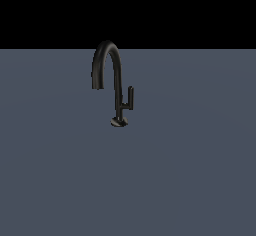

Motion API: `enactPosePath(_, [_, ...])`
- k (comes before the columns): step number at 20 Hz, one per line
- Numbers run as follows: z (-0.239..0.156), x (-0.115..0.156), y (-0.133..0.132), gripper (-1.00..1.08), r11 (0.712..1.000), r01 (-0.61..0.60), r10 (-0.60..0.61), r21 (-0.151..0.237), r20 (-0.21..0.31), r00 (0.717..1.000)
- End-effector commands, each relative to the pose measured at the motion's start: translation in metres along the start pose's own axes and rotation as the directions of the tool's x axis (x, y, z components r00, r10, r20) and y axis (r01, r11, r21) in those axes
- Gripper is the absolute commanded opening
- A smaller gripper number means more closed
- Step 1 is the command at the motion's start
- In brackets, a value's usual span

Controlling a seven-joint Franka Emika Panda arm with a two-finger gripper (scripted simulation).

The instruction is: Turn on the faucet by rotating a designated handle.

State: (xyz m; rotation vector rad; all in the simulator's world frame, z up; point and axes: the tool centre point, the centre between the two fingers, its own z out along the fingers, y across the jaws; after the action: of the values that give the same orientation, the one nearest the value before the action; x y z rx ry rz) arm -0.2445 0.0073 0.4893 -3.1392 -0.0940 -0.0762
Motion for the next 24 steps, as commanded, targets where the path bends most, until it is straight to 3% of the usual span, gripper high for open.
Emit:
enactPosePath(1, [0.000, 0.000, 0.000, -1.00, 1.000, 0.000, 0.000, 0.000, 0.000, 1.000])
enactPosePath(12, [0.004, 0.017, -0.001, -1.00, 0.998, -0.049, 0.047, 0.042, 0.037, 0.998])
enactPosePath(19, [0.012, 0.045, -0.002, -1.00, 0.984, -0.137, 0.125, 0.111, 0.106, 0.986])
enactPosePath(24, [0.022, 0.073, -0.001, -1.00, 0.958, -0.228, 0.196, 0.173, 0.180, 0.964])
